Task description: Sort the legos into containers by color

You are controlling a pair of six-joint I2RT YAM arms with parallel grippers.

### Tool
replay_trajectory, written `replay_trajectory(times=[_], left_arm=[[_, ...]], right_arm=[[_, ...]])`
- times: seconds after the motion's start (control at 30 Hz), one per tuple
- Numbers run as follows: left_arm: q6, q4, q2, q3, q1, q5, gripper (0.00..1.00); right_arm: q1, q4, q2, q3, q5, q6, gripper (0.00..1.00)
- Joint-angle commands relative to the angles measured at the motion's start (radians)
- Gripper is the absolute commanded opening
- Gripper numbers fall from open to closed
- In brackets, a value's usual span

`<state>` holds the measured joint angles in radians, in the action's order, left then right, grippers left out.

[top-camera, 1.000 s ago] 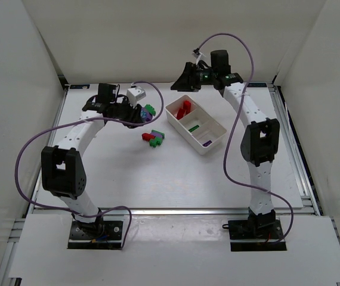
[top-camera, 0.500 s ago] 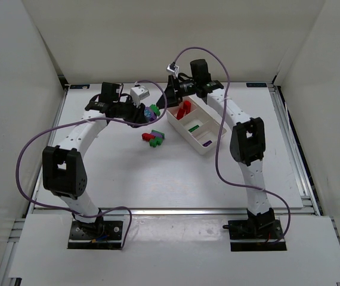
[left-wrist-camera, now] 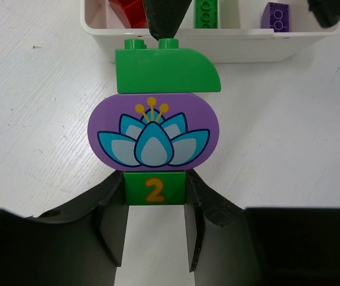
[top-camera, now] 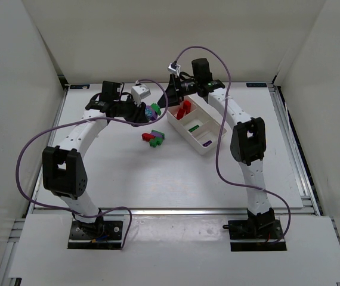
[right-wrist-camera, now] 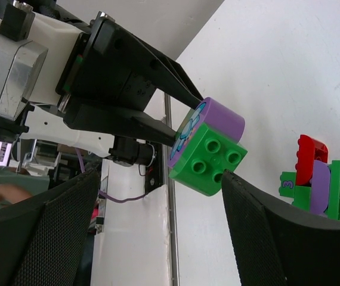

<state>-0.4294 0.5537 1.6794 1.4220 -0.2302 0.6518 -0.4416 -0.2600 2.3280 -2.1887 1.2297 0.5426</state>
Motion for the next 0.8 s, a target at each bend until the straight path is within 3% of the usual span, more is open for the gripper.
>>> replay_trajectory(times=[0.0,0.4,0.77], left_arm=[[-0.019,-0.041,-0.037,0.026,-0.011,0.032,0.10],[-0.020,-0.037,-0.037,0.015,-0.011,0.034,0.10],[-0.026,-0.037,-0.007,0.052,-0.012,0.019,0.10]], right_arm=[[0.007,-0.010,-0.015,-0.029,-0.012,-0.018,0.86],[0.041,-0.036,-0.030,-0.040,-0.041,-0.027,0.87],[-0.008,-0.042,-0.004,-0.037,-0.077,0.017,0.81]])
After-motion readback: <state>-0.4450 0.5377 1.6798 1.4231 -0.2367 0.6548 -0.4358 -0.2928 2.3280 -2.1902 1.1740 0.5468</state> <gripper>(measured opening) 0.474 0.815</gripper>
